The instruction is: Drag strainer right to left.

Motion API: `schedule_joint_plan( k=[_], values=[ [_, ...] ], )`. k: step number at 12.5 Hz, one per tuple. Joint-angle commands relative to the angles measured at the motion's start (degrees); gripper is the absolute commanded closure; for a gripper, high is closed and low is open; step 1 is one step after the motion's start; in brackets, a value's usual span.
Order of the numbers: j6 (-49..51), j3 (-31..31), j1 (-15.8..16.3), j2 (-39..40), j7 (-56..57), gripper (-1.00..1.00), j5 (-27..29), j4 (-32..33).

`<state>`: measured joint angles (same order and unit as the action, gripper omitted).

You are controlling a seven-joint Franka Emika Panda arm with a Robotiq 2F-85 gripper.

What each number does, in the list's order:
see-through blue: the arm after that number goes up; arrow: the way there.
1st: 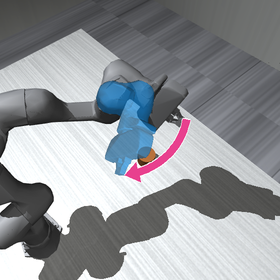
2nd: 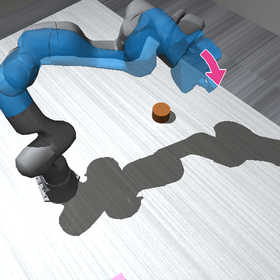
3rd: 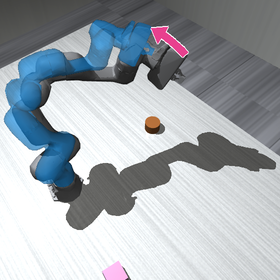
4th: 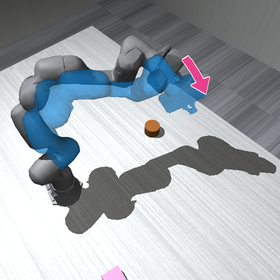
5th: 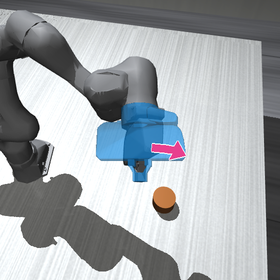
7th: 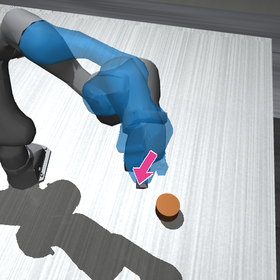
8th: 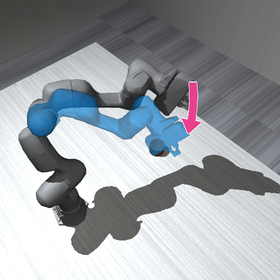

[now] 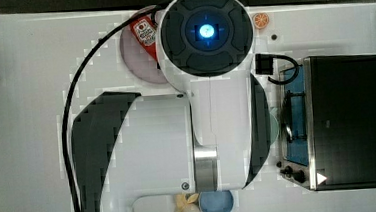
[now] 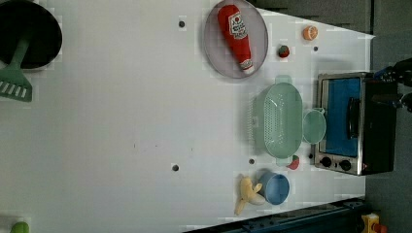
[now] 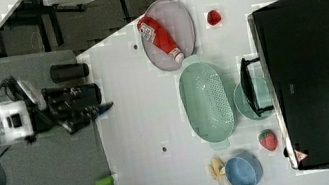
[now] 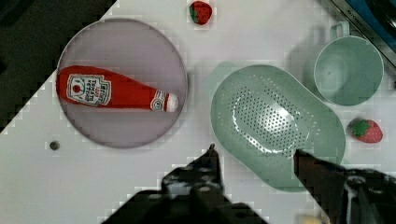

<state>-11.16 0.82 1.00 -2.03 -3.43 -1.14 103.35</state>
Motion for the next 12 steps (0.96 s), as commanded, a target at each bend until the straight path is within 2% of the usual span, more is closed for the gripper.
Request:
schedule_joint_plan(
  k=[1, 3, 5, 8, 12],
  values=[
    [12.4, 3.1, -2.4, -29.4, 3.4, -0.59, -1.9, 15.1],
    [12.4, 3.1, -2.4, -29.4, 3.4, -0.99, -1.9, 15.2],
    [12.2, 3.1, -2.4, -29.2, 3.4, -1.0, -1.9, 17.0],
    [8.4, 2.8, -2.4, -27.3, 2.4, -1.0, -1.9, 23.1],
    [-9.6, 2.7, -2.4, -21.6, -6.3, -1.0, -1.9, 34.0]
  ],
)
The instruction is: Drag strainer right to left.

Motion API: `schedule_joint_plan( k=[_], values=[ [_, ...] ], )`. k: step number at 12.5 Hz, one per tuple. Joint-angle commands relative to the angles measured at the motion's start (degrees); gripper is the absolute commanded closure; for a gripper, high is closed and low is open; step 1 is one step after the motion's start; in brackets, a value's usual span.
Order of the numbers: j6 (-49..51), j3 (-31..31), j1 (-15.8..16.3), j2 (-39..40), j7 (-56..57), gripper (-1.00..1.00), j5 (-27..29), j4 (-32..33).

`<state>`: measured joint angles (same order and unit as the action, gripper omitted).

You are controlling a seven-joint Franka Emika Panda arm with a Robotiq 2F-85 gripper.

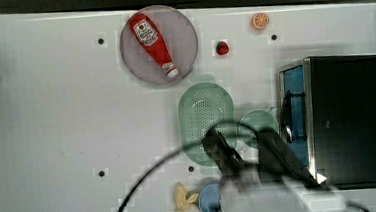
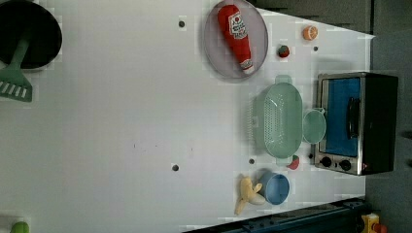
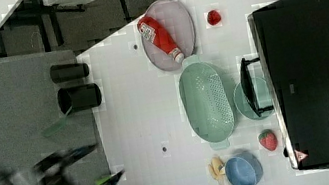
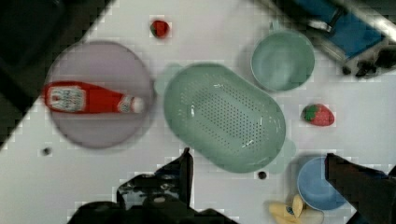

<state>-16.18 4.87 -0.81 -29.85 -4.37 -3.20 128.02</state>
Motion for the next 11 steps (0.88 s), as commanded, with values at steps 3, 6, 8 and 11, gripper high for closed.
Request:
schedule_joint_plan(
  k=[3, 6, 8, 11],
  values=[
    [-19.6, -1.4, -0.6, 12.6, -16.8, -1.0, 0.1, 15.4],
    [-27.0, -1.4, -0.6, 21.8, -24.5, -1.0, 0.1, 15.7],
    [-31.5, -1.5, -0.5, 28.4, -30.1, -1.0, 0.1, 14.9],
    [-42.5, -2.4, 0.1, 36.4, -32.0, -1.0, 0.1, 14.8]
  ],
)
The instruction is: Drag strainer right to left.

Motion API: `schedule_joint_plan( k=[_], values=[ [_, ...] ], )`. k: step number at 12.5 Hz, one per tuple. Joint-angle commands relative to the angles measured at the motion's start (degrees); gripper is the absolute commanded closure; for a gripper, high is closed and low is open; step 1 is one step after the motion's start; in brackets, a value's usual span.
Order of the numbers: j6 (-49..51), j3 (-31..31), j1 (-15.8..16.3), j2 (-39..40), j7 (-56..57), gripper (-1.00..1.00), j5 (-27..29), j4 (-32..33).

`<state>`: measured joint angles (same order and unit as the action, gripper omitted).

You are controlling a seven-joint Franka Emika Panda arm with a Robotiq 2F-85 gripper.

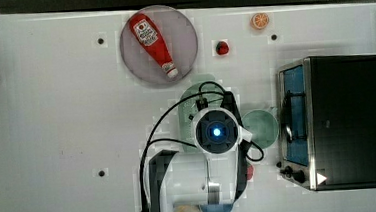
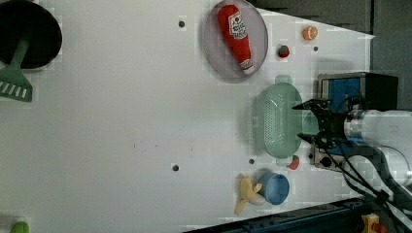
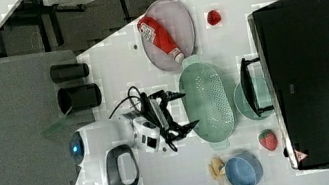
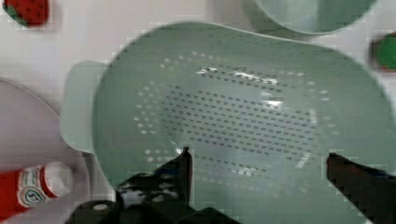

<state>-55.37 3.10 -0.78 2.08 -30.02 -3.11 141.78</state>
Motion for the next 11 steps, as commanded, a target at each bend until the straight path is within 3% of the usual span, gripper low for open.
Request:
schedule_joint_plan(
  k=[1, 6, 11],
  values=[
    [-7.2, -0.8, 0.3, 7.2, -6.4, -1.0, 0.1, 1.1],
    [-16.6, -1.4, 1.5, 16.0, -11.8, -1.0, 0.4, 1.1],
    [-17.3, -2.2, 2.9, 17.9, -13.7, -1.0, 0.5, 0.9]
  ],
)
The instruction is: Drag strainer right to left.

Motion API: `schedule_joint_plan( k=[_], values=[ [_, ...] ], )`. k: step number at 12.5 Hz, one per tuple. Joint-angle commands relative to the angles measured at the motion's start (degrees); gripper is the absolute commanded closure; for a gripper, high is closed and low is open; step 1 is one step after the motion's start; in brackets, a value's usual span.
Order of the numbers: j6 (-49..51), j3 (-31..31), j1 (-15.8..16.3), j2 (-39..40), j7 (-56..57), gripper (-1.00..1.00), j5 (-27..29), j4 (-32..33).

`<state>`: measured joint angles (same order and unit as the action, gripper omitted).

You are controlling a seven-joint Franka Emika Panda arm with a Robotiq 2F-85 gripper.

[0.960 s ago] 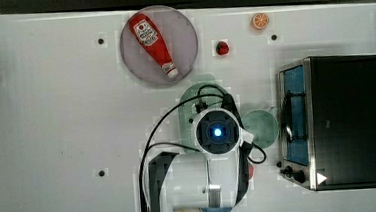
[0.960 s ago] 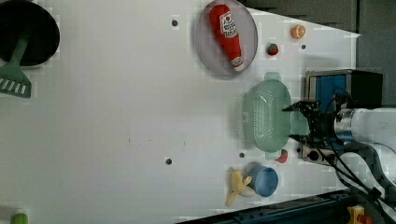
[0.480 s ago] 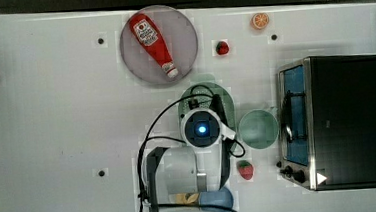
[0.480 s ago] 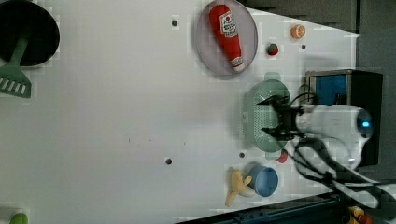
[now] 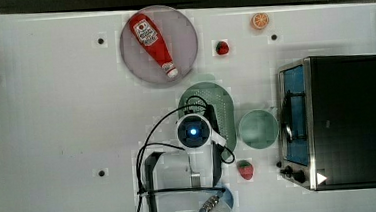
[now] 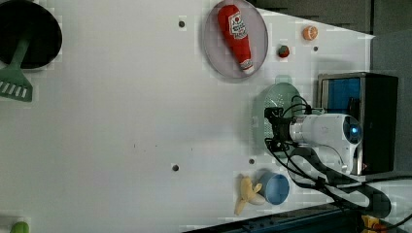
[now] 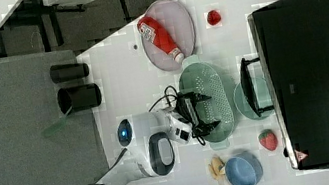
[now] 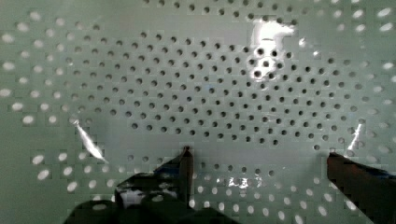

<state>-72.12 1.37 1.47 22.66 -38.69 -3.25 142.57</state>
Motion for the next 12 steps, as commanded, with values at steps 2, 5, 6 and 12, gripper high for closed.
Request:
schedule_joint_plan(
  k=[2, 5, 6, 12],
  values=[
    [-0.9, -1.3, 1.3, -2.7, -5.6, -1.0, 0.6, 0.0],
    [-1.0, -1.9, 2.8, -2.6, -8.2, -1.0, 0.7, 0.1],
    [-0.9, -2.1, 3.5, -2.6, -9.5, -1.0, 0.7, 0.0],
    [-0.9, -6.4, 8.2, -2.5, -21.8, -1.0, 0.7, -0.7]
  ],
)
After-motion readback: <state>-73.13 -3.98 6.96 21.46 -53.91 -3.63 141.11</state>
